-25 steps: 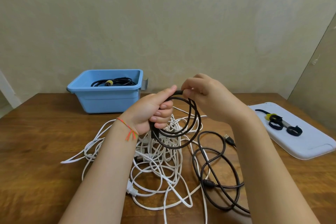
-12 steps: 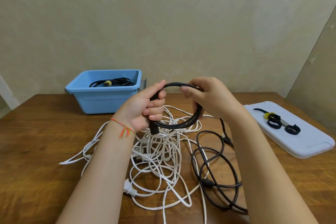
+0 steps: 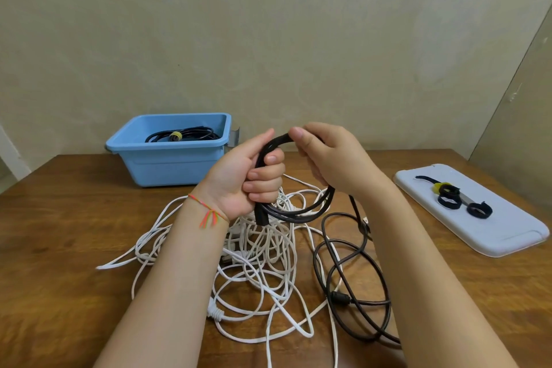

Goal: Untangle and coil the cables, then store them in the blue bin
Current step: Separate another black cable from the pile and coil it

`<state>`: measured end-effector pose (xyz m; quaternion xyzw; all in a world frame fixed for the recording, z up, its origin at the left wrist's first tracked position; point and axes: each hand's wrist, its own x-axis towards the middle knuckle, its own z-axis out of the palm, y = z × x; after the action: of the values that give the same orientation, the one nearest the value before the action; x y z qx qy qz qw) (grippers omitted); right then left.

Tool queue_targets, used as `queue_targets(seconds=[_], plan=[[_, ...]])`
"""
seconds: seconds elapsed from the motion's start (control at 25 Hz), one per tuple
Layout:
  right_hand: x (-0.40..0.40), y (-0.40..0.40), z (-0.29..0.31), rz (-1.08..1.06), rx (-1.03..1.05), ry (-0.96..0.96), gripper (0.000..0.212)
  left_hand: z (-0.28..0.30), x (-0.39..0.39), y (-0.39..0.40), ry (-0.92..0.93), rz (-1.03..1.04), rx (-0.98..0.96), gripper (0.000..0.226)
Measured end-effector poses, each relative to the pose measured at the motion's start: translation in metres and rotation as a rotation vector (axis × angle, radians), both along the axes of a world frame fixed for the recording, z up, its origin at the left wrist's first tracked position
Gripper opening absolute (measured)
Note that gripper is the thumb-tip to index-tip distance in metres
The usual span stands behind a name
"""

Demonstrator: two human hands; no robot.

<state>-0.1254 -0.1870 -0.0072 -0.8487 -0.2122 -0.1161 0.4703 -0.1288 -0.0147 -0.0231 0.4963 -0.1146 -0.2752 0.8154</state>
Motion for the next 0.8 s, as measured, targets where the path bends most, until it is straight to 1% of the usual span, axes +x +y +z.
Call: queue_targets(seconds=[0.2,0.28,0.32,0.4,0.44,0.48,0.56,0.6,0.68,0.76,0.8], plan=[[-0.001,0.004,-0.001,-0.071,0.169,-0.046,0.042,-0.002,-0.001,0.001,0.033,-0.084,-0.097,0.050],[-0.001,0.002,0.000,-0.114,0.156,-0.032,0.046,-0.002,0.001,0.002,0.052,-0.055,-0.143,0.050],[-0.001,-0.001,0.001,-0.131,0.098,0.006,0.051,-0.003,0.003,0.003,0.079,0.012,-0.192,0.051],[0.000,-0.012,0.000,-0.131,-0.067,0.148,0.055,-0.006,0.010,0.009,0.149,0.261,-0.338,0.051],[0.001,-0.017,-0.001,-0.122,-0.150,0.220,0.049,-0.009,0.014,0.013,0.176,0.411,-0.416,0.051],[0.002,-0.021,-0.003,-0.126,-0.221,0.265,0.038,-0.013,0.018,0.018,0.193,0.558,-0.483,0.050],[0.007,-0.027,-0.006,-0.174,-0.288,0.270,0.011,-0.018,0.023,0.028,0.183,0.822,-0.541,0.044],[0.010,-0.028,-0.007,-0.201,-0.307,0.268,0.005,-0.019,0.024,0.032,0.157,0.924,-0.540,0.041],[0.014,-0.029,-0.010,-0.256,-0.393,0.259,0.007,-0.018,0.023,0.034,0.075,1.032,-0.527,0.038],[0.018,-0.025,-0.015,-0.358,-0.537,0.182,0.006,-0.013,0.022,0.027,-0.035,1.021,-0.475,0.037],[0.019,-0.021,-0.018,-0.412,-0.591,0.128,0.007,-0.011,0.021,0.020,-0.097,0.994,-0.414,0.038]])
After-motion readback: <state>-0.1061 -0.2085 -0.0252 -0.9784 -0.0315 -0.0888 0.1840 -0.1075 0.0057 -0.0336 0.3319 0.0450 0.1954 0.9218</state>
